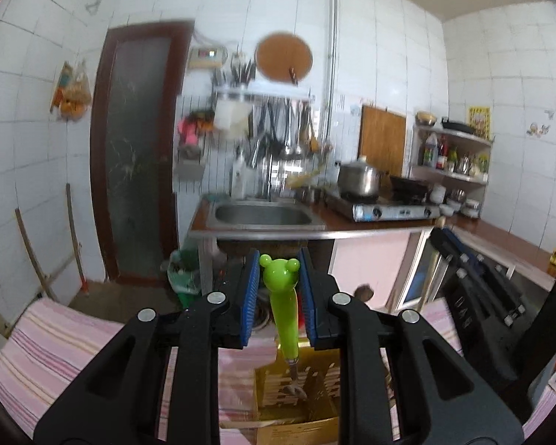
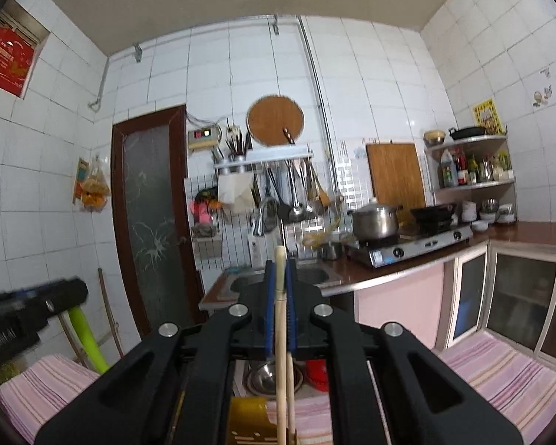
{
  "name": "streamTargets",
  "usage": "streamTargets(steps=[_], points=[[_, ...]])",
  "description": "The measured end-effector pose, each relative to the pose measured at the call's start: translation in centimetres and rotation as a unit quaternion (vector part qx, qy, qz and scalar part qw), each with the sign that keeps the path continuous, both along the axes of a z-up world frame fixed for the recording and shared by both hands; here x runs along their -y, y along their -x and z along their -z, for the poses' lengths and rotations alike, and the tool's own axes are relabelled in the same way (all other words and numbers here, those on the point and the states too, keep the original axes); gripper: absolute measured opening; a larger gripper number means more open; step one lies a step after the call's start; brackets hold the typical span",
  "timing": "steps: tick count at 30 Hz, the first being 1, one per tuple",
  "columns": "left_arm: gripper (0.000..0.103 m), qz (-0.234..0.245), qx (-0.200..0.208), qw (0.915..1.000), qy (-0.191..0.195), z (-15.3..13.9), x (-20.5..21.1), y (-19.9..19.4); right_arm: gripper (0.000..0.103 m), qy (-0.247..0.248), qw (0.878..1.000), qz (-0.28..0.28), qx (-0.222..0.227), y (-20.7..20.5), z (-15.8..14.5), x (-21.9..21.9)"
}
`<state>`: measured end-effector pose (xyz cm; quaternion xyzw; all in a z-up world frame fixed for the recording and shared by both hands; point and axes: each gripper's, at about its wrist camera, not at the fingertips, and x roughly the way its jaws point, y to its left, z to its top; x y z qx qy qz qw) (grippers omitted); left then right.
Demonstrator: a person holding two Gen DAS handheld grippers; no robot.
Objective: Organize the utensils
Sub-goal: 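Lower the green utensil into the yellow holder with the left tool while the right tool drops its chopstick in, then pull both open tools back from the holder toward the table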
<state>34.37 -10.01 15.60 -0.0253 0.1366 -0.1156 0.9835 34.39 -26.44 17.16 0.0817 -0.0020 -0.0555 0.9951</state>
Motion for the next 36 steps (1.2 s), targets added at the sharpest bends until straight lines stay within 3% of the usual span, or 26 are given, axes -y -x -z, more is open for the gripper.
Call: streamTargets(steps=[8, 9, 10, 11, 12, 14, 18, 22, 26, 30, 36], points=[[0.02, -0.01, -0.049, 0.9986, -0.019, 3.4, -0.5, -1.8, 0.008, 0.013, 0.998, -0.006, -0.063, -1.4, 1.7, 0.4], [0.021, -0.014, -0.048, 0.9985, -0.024, 3.2, -0.7, -1.5, 0.018, 0.014, 0.997, 0.003, -0.074, -1.3, 1.6, 0.5], [0.03, -0.018, -0.048, 0.9983, -0.03, 3.0, -1.0, -1.1, 0.03, 0.011, 0.997, 0.008, -0.08, -1.0, 1.5, 0.7], [0.048, -0.021, -0.048, 0.9981, -0.031, 2.7, -1.3, -0.6, 0.056, 0.005, 0.996, 0.012, -0.088, -0.7, 1.3, 1.1], [0.057, -0.023, -0.048, 0.9981, -0.031, 2.2, -1.7, 0.0, 0.061, -0.002, 0.996, 0.014, -0.09, -0.2, 1.0, 1.4], [0.075, -0.029, -0.044, 0.9983, -0.024, 1.3, -2.9, 1.7, 0.061, -0.011, 0.994, 0.023, -0.102, 1.3, 0.5, 2.1], [0.097, -0.044, -0.05, 0.9977, -0.013, 0.7, -5.1, 5.1, 0.066, -0.013, 0.988, 0.03, -0.15, 4.2, 0.7, 3.0], [0.098, -0.055, -0.059, 0.9962, -0.034, 2.0, -6.3, 8.5, 0.072, 0.005, 0.982, 0.034, -0.185, 7.2, 2.2, 2.5], [0.098, -0.067, -0.084, 0.9929, -0.051, 5.2, -7.3, 11.5, 0.076, 0.025, 0.974, 0.029, -0.222, 9.8, 4.7, 1.0], [0.098, -0.067, -0.125, 0.9886, -0.052, 8.5, -7.9, 13.0, 0.081, 0.024, 0.97, 0.019, -0.243, 12.1, 7.2, -0.5], [0.098, -0.073, -0.153, 0.9811, -0.093, 12.8, -7.6, 14.2, 0.083, 0.016, 0.96, 0.02, -0.278, 14.3, 11.2, -2.0]])
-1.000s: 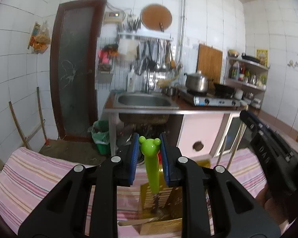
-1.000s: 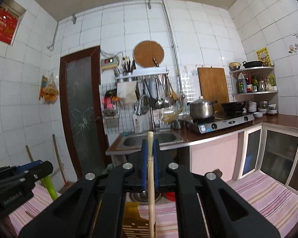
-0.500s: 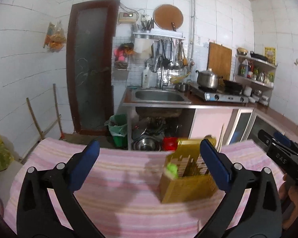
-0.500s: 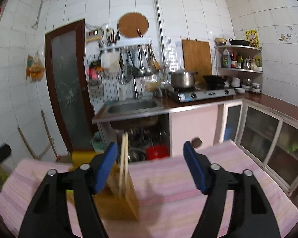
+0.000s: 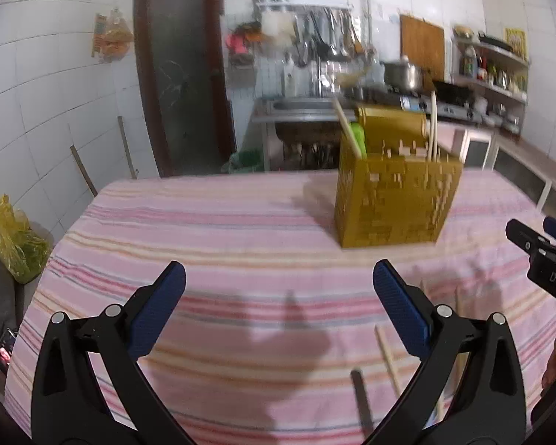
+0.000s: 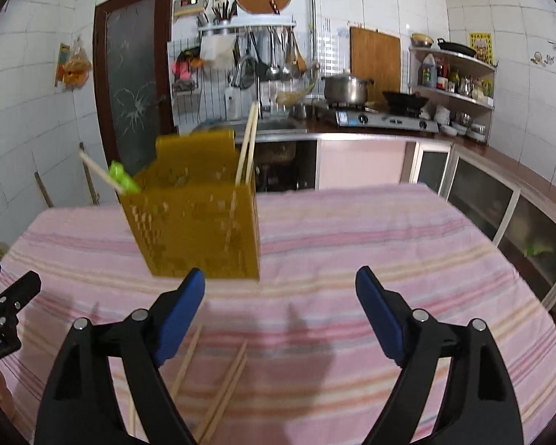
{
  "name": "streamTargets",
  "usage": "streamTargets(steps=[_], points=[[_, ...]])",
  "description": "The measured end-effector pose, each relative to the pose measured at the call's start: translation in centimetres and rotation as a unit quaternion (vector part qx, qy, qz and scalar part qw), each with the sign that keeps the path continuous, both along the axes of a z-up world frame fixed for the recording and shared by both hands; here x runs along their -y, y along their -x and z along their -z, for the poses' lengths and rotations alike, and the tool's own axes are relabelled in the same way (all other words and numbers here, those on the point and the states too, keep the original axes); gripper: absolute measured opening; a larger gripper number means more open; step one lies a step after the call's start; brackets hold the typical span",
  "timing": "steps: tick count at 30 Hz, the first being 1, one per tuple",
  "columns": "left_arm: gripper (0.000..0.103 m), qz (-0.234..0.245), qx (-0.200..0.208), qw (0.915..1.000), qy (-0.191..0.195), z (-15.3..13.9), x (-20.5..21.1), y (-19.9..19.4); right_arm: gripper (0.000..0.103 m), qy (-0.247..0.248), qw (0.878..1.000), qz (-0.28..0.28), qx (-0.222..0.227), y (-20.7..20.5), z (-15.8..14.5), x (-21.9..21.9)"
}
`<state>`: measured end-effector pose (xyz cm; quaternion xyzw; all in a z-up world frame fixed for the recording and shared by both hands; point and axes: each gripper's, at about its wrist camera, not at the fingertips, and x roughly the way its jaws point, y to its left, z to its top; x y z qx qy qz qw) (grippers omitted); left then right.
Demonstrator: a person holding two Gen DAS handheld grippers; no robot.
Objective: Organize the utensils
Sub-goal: 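Pull both open tools back from the holder toward the table, then move the left tool toward the metal spoon while the right tool approaches the chopsticks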
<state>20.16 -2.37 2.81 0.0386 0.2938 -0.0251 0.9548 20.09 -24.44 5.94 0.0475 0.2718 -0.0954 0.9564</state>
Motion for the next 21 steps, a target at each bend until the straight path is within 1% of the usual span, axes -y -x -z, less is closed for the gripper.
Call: streamTargets(steps=[2, 6, 8, 10, 12, 14, 16, 18, 21], points=[[0.098, 0.006, -0.009, 0.9999, 0.002, 1.1, 0.0, 0.3, 0.083, -0.001, 1.0, 0.0, -0.006, 0.1, 1.0, -0.3], [0.098, 0.008, -0.014, 0.9998, 0.006, 3.1, 0.0, 0.6, 0.083, 0.0, 1.0, -0.002, -0.031, -0.2, 3.4, -0.6], [0.098, 0.015, -0.028, 0.9994, 0.013, 4.0, 0.0, 0.4, 0.083, -0.002, 0.999, -0.005, -0.04, -0.4, 3.9, -0.8], [0.098, 0.034, -0.056, 0.9977, 0.02, 4.9, 0.1, 0.0, 0.083, -0.005, 0.999, -0.006, -0.045, -0.3, 4.3, -0.8], [0.098, 0.037, -0.068, 0.997, 0.012, 5.2, 0.6, -0.2, 0.083, -0.006, 0.999, -0.006, -0.046, -0.3, 4.5, -0.8], [0.098, 0.031, -0.064, 0.9975, -0.002, 5.3, 0.6, -0.2, 0.083, -0.007, 0.999, -0.008, -0.048, -0.2, 4.7, -0.9], [0.098, 0.026, -0.06, 0.9979, -0.008, 5.2, 0.6, 0.0, 0.083, -0.009, 0.999, -0.009, -0.048, -0.1, 4.8, -0.9], [0.098, 0.024, -0.064, 0.9976, -0.01, 5.2, 0.6, -0.1, 0.083, -0.009, 0.999, -0.012, -0.047, 0.0, 4.9, -1.0], [0.098, 0.024, -0.086, 0.9959, -0.015, 5.9, 0.6, -0.7, 0.083, -0.019, 0.999, -0.018, -0.048, 0.1, 4.9, -1.0]])
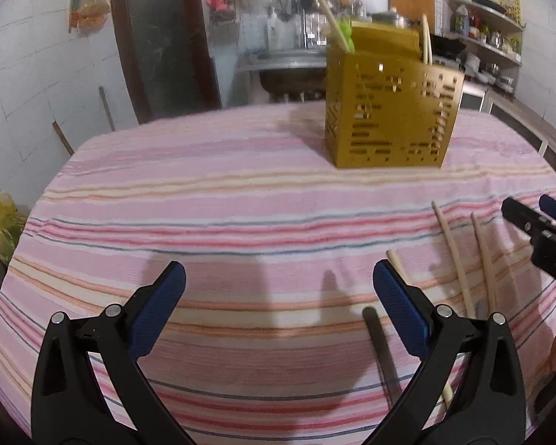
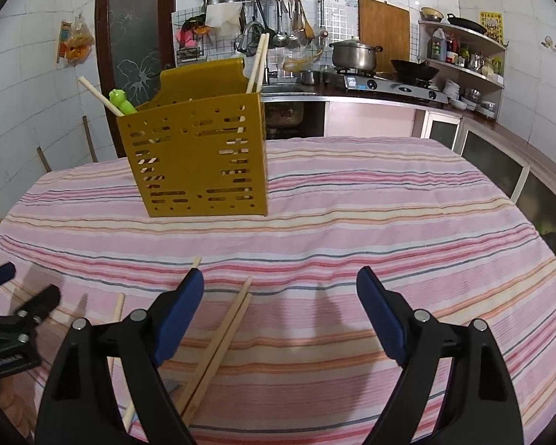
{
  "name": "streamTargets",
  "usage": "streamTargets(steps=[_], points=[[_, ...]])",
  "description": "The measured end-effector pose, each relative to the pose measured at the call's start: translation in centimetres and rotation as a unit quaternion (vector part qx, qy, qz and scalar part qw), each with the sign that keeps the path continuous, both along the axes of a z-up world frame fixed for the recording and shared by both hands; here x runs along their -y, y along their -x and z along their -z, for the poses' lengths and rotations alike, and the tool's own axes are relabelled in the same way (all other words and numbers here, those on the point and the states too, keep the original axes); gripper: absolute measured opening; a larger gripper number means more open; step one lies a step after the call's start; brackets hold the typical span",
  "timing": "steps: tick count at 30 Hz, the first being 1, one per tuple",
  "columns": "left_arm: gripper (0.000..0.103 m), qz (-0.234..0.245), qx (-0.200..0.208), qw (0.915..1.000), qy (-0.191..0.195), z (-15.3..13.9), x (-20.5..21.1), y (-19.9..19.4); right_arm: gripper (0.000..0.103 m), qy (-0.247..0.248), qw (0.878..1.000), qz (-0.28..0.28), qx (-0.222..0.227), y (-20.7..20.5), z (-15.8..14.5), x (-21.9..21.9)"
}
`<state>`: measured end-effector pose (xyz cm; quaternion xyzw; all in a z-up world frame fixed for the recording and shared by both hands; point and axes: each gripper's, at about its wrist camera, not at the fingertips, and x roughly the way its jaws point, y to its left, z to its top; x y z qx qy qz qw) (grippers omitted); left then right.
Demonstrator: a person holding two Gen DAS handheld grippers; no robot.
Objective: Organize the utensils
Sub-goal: 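Move the left tool toward the metal spoon while the right tool approaches the chopsticks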
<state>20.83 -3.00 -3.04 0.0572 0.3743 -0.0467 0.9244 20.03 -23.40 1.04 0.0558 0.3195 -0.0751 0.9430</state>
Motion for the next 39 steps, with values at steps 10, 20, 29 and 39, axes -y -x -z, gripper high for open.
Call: streamTargets(steps=[10, 20, 29, 39], points=[[0.098, -0.009, -0.035, 0.9989, 0.03, 1.0, -0.8, -0.7, 0.083, -0.008, 1.0, -0.006, -0.008, 0.0, 0.2, -0.2], [0.098, 0.01, -0.025, 0.9996, -0.001, 1.4, 0.8, -0.3, 0.083, 0.016, 0.999, -0.008, -0.035, -0.4, 0.9, -0.7], [0.098, -0.003, -0.072, 0.9969, 0.031, 2.4, 0.2, -1.2, 0.083, 0.0, 0.999, 0.017, -0.051, -0.6, 1.4, 0.2], [0.098, -0.011, -0.081, 0.9965, 0.017, 3.2, 0.6, -1.0, 0.073, 0.002, 0.995, 0.014, -0.094, -1.2, 2.9, -0.3]])
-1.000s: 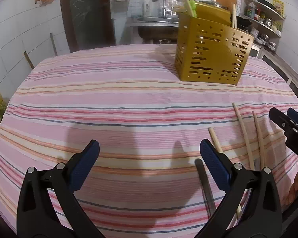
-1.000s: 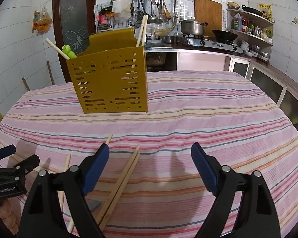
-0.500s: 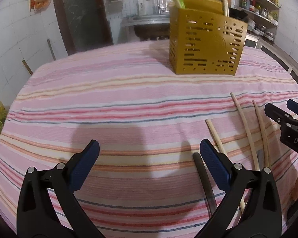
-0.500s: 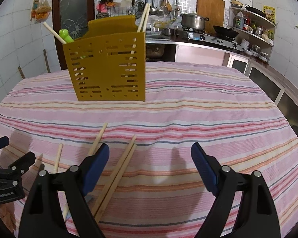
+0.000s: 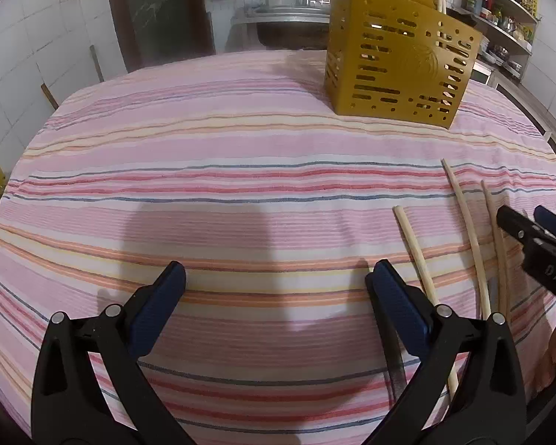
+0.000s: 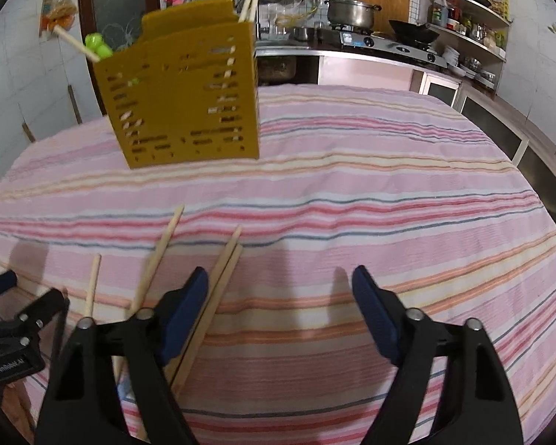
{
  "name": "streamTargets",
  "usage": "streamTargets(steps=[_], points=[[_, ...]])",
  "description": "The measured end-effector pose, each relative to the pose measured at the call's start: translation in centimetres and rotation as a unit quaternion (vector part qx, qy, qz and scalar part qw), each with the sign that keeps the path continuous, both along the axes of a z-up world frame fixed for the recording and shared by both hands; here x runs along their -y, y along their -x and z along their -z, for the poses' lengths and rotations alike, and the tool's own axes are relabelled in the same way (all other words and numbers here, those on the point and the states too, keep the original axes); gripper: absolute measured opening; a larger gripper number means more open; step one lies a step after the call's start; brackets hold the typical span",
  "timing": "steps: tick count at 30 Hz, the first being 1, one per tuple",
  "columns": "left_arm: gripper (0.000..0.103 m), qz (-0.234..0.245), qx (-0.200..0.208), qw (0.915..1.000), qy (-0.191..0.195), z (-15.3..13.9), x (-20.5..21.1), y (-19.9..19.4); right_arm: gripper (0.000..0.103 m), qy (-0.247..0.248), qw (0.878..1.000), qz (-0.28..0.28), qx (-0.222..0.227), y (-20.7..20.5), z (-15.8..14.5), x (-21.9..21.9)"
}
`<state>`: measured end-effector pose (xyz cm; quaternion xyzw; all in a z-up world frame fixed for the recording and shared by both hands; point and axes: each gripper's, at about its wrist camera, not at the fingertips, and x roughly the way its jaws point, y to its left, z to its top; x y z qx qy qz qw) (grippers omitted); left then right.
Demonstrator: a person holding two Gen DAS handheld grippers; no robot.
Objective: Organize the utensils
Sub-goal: 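Move the left tool toward the metal spoon while the right tool approaches the chopsticks, then close the left tool on the metal spoon while the right tool grasps a chopstick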
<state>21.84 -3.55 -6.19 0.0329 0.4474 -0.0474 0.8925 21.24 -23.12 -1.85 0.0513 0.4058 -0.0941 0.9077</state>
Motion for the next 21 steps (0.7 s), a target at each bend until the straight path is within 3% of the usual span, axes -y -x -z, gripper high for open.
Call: streamTargets(steps=[4, 10, 11, 16, 18, 21], points=[[0.098, 0.001, 0.01, 0.9999, -0.009, -0.1, 0.2, 0.3, 0.067, 0.002, 1.0, 0.003, -0.004, 0.1, 0.0, 0.1], [0.098, 0.007, 0.012, 0.9997, -0.021, 0.1, 0.6, 0.5, 0.064, -0.048, 0.999, -0.007, -0.017, -0.2, 0.7, 0.6], [0.098, 0.007, 0.011, 0.9997, -0.023, 0.1, 0.7, 0.5, 0.063, -0.039, 0.999, -0.007, -0.019, -0.2, 0.8, 0.3], [0.097, 0.005, 0.008, 0.9997, -0.021, 0.2, 0.9, 0.5, 0.046, -0.013, 1.0, -0.016, -0.022, -0.5, 0.7, -1.1], [0.094, 0.008, -0.001, 0.9999, -0.015, 0.4, 1.2, 0.5, 0.034, -0.007, 0.999, -0.022, -0.024, -0.7, 0.7, -1.7], [0.087, 0.012, -0.006, 0.9998, -0.011, 0.4, 1.7, 0.8, 0.025, -0.001, 0.999, -0.029, -0.026, -1.2, 0.6, -2.3]])
